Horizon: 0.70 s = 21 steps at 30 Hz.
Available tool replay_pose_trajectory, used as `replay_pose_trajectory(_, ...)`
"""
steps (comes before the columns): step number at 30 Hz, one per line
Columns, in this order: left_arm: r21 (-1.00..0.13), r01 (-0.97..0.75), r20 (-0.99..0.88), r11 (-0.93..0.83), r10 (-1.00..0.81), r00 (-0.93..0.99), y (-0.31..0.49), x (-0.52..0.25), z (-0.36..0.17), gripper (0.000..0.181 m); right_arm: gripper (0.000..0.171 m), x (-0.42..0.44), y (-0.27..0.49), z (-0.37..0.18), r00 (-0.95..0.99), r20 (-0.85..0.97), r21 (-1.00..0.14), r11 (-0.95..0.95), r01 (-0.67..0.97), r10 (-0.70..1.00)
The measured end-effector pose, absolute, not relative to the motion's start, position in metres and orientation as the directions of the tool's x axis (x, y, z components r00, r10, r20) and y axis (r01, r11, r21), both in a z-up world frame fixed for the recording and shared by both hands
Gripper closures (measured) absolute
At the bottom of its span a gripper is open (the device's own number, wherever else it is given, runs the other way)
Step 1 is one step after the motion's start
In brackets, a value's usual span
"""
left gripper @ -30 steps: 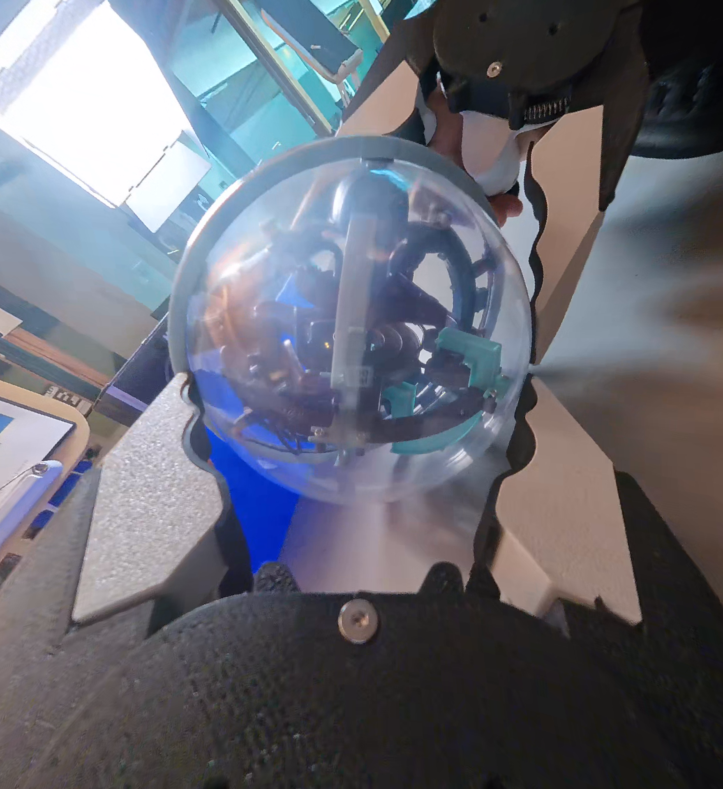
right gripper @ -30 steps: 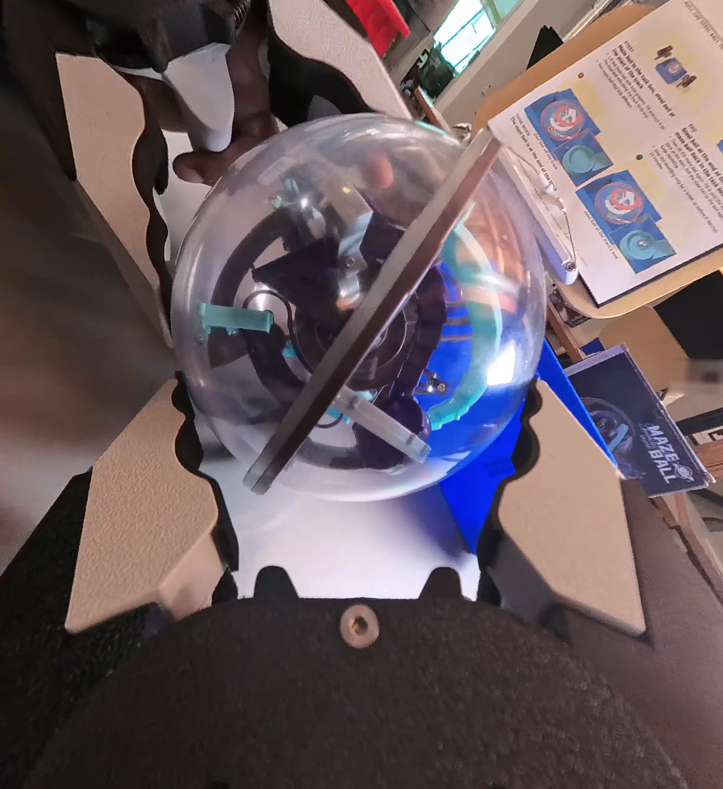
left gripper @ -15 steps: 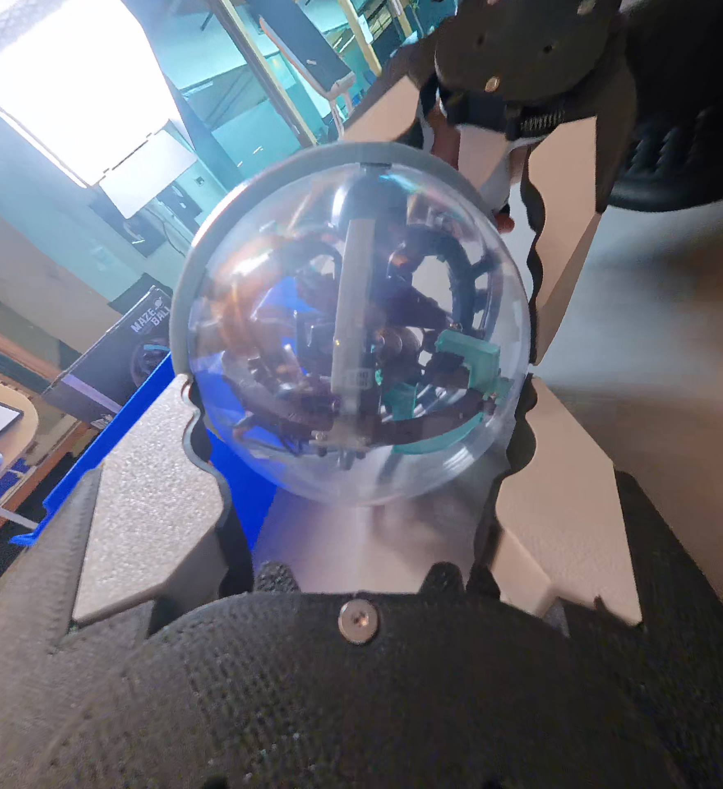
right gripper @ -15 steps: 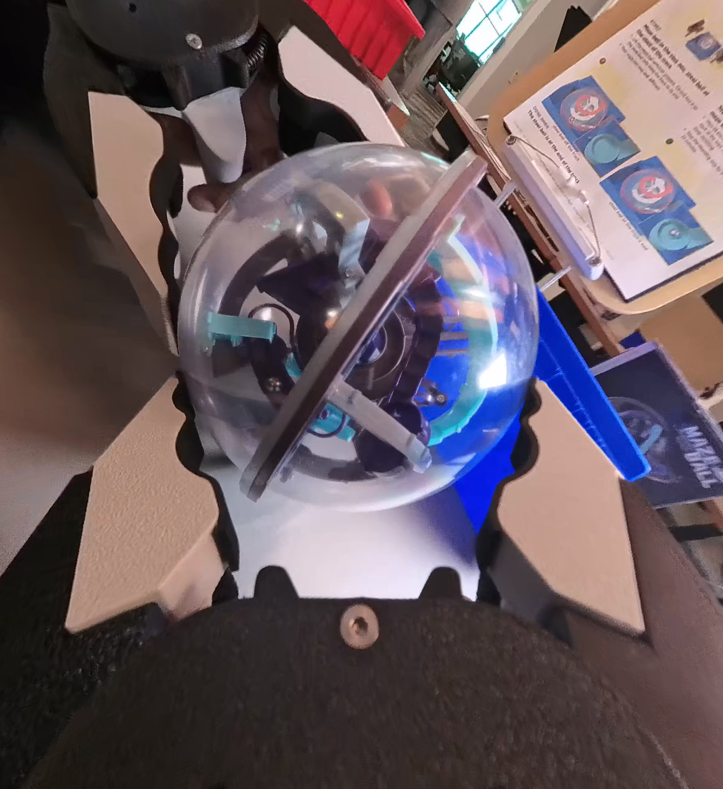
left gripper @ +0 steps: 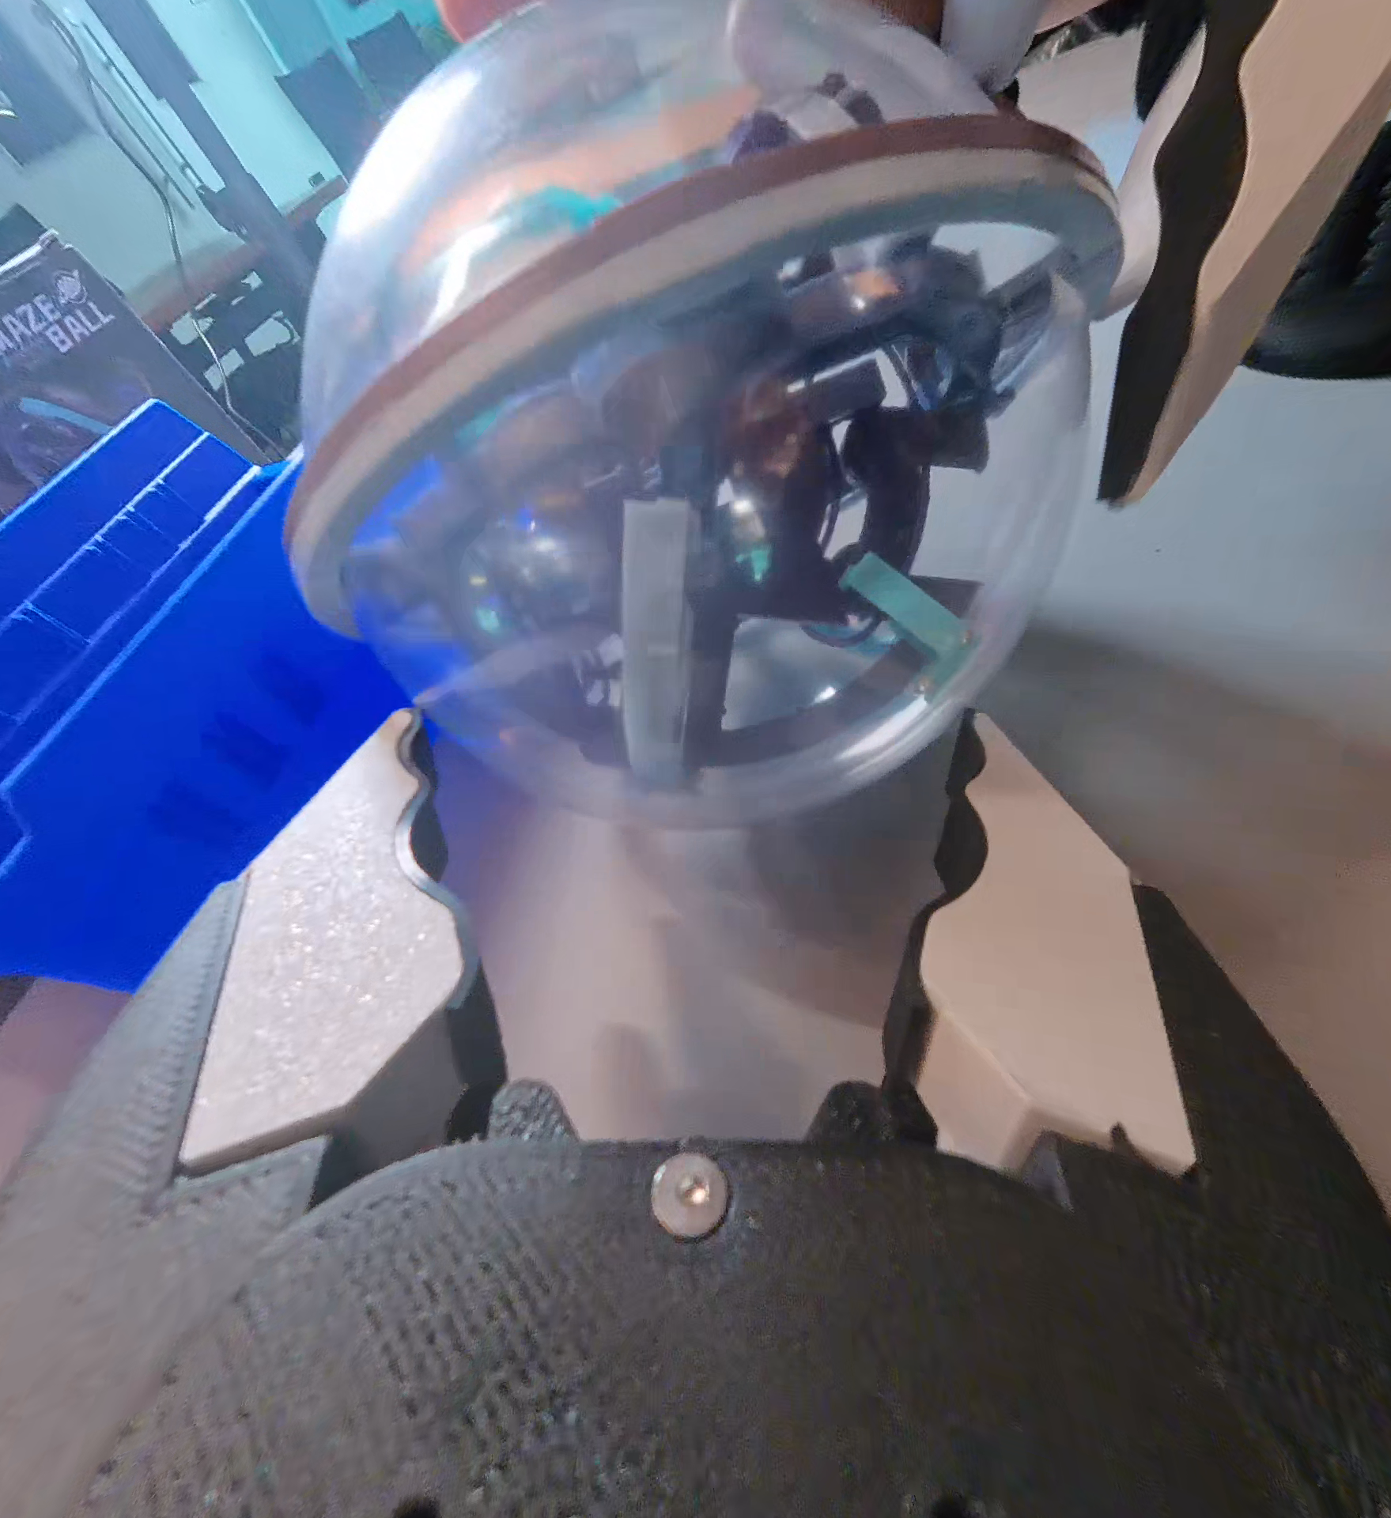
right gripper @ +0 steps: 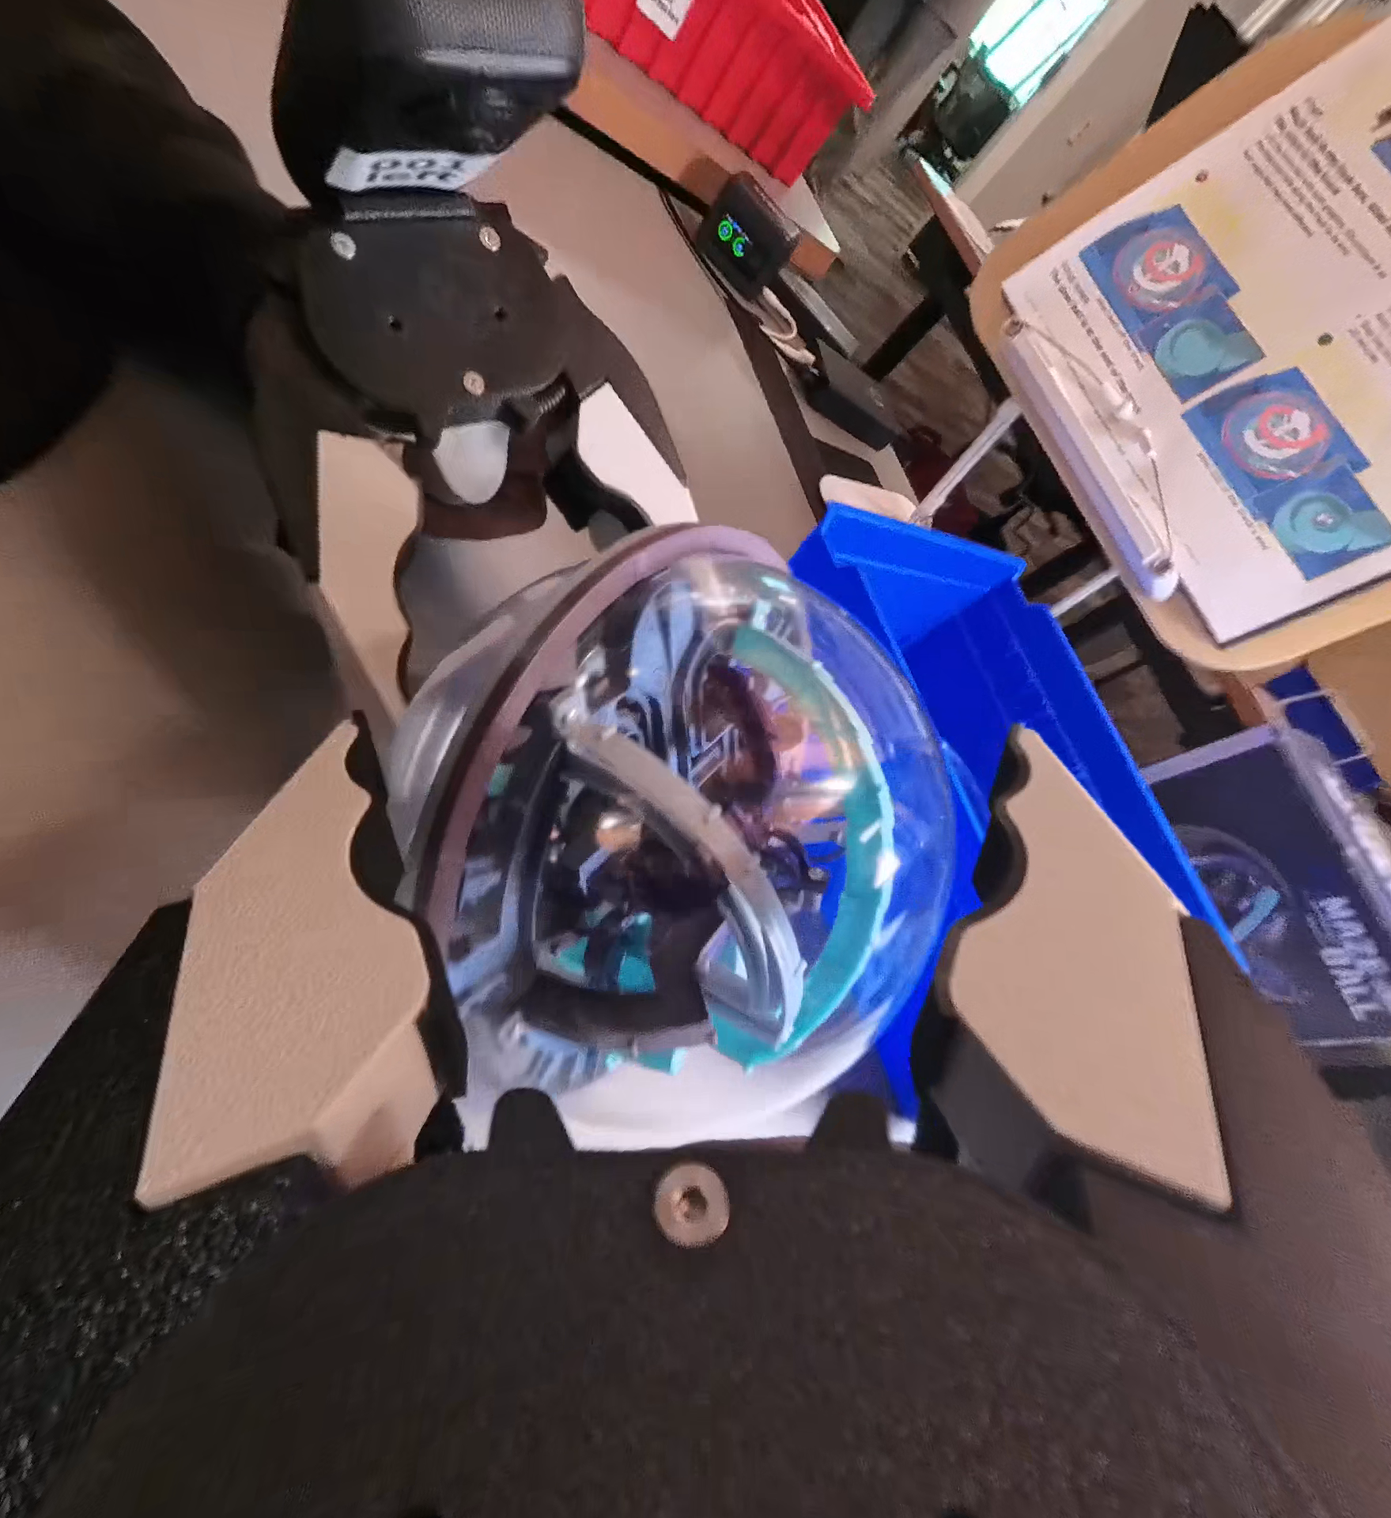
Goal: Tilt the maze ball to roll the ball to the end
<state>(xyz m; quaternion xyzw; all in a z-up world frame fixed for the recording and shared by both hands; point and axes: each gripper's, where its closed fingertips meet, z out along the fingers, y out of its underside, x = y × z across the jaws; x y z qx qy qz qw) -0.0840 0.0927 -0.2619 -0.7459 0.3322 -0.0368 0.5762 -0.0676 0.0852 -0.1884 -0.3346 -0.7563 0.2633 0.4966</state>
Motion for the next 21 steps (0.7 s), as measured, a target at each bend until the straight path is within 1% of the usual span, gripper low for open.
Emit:
replay_pose_trajectory(1, -0.888, -0.444, -0.317, -0.118, -0.540, 0.779, 0.092, -0.084, -0.261, 0.064, 0.029, -0.061, 0.089, -0.189, -0.292, 0.545, -0.748, 0.613, 0.255, 0.786)
replay_pose_trajectory(4, -0.886, -0.443, -0.305, -0.137, -0.546, 0.780, 0.093, -0.084, -0.264, 0.063, 0.025, -0.036, 0.103, -0.194, -0.278, 0.476, -0.790, 0.544, 0.281, 0.834)
replay_pose_trajectory(8, -0.894, -0.431, -0.295, -0.125, -0.561, 0.773, 0.095, -0.074, -0.261, 0.064, 0.026, -0.025, 0.125, -0.226, -0.211, 0.524, -0.737, 0.563, 0.373, 0.825)
replay_pose_trajectory(9, -0.895, -0.425, -0.286, -0.133, -0.559, 0.778, 0.097, -0.072, -0.261, 0.062, 0.025, -0.028, 0.126, -0.228, -0.190, 0.535, -0.738, 0.564, 0.370, 0.823)
replay_pose_trajectory(10, -0.892, -0.427, -0.282, -0.150, -0.553, 0.784, 0.099, -0.073, -0.263, 0.059, 0.029, -0.031, 0.128, -0.227, -0.170, 0.546, -0.741, 0.567, 0.361, 0.821)
replay_pose_trajectory(11, -0.888, -0.429, -0.277, -0.164, -0.554, 0.785, 0.100, -0.073, -0.265, 0.059, 0.030, -0.034, 0.128, -0.224, -0.164, 0.550, -0.744, 0.570, 0.350, 0.819)
replay_pose_trajectory(17, -0.886, -0.403, -0.220, -0.230, -0.555, 0.802, 0.098, -0.078, -0.270, 0.066, 0.029, -0.042, 0.125, -0.220, -0.217, 0.543, -0.723, 0.583, 0.372, 0.811)
replay_pose_trajectory(19, -0.866, -0.435, -0.229, -0.248, -0.576, 0.785, 0.095, -0.081, -0.275, 0.065, 0.029, -0.045, 0.124, -0.219, -0.237, 0.525, -0.724, 0.576, 0.379, 0.817)
replay_pose_trajectory(21, -0.865, -0.456, -0.278, -0.208, -0.556, 0.783, 0.096, -0.089, -0.267, 0.059, 0.030, -0.049, 0.123, -0.217, -0.257, 0.517, -0.720, 0.578, 0.384, 0.816)
